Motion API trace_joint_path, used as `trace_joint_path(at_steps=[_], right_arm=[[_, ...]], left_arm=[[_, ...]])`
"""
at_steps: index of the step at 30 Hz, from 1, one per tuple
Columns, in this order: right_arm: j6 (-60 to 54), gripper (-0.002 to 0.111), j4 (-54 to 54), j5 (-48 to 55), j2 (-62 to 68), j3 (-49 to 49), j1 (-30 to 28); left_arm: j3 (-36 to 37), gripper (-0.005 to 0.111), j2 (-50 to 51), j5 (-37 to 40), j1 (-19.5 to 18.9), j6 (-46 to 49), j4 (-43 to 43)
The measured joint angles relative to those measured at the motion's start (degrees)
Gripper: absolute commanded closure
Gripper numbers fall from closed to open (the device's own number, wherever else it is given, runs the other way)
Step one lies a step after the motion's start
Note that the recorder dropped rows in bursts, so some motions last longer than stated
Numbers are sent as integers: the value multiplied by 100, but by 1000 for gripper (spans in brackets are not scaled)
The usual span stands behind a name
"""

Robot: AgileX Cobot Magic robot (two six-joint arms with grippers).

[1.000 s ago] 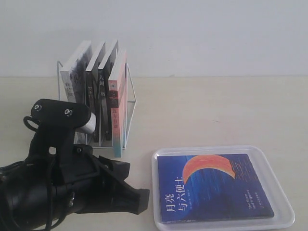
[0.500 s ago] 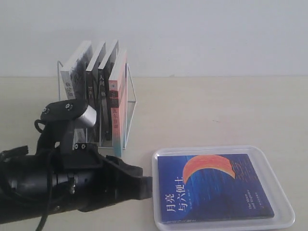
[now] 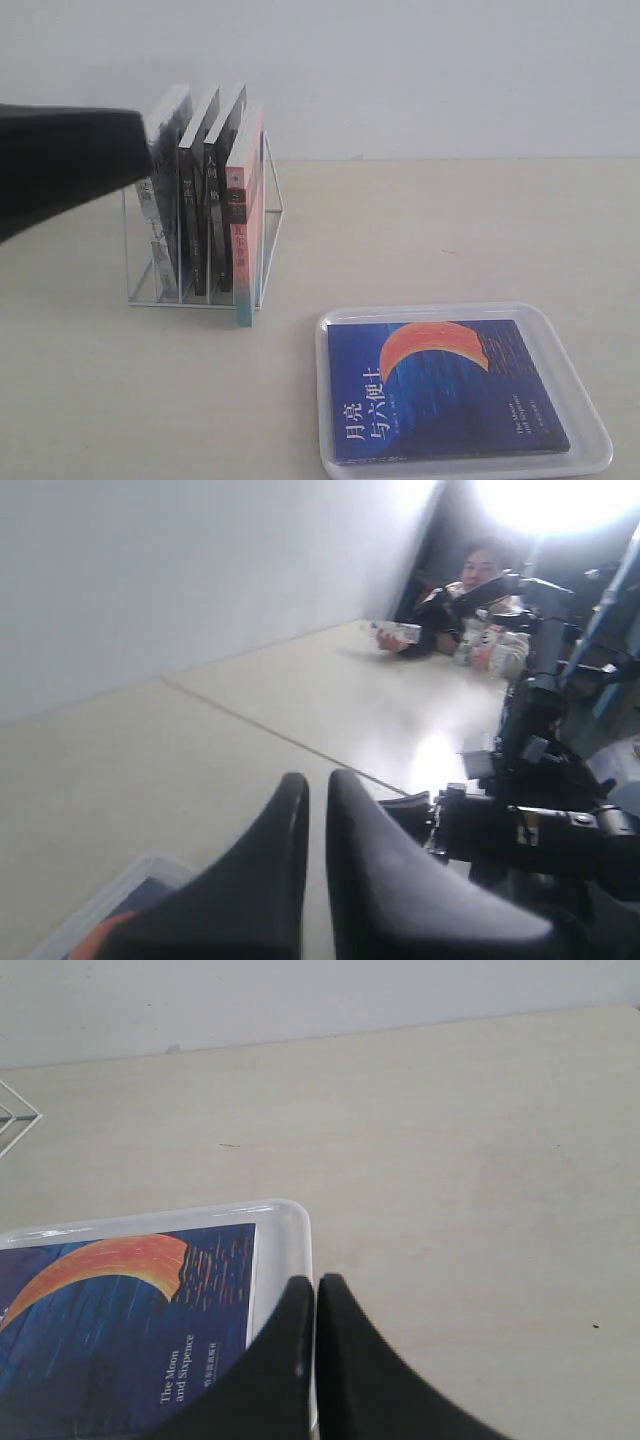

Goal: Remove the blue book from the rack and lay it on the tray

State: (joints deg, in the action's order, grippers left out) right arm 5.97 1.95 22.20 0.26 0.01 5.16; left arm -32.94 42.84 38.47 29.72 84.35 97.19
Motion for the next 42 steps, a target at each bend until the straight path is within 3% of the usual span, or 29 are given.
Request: trace_joint_path(at_steps=[5,12,18,32,37,42], right_arm=[[0,108,0,0,0,0,0],[0,108,0,0,0,0,0],[0,108,0,0,0,0,0],[0,108,0,0,0,0,0],[0,108,0,0,0,0,0],[0,108,0,0,0,0,0]], left_arm=[[-19,101,-577,700,-656,479,158],[-227,101,-989,-343,-950,-1439,197],[121,101,-1090,-798,-1054,-1814,239],[2023,101,-2856,-795,-2143,-1426,249],[2244,101,-3296,-783,-2237,-1098,249],[2270,101,-3417,-170,-2237,139,249]])
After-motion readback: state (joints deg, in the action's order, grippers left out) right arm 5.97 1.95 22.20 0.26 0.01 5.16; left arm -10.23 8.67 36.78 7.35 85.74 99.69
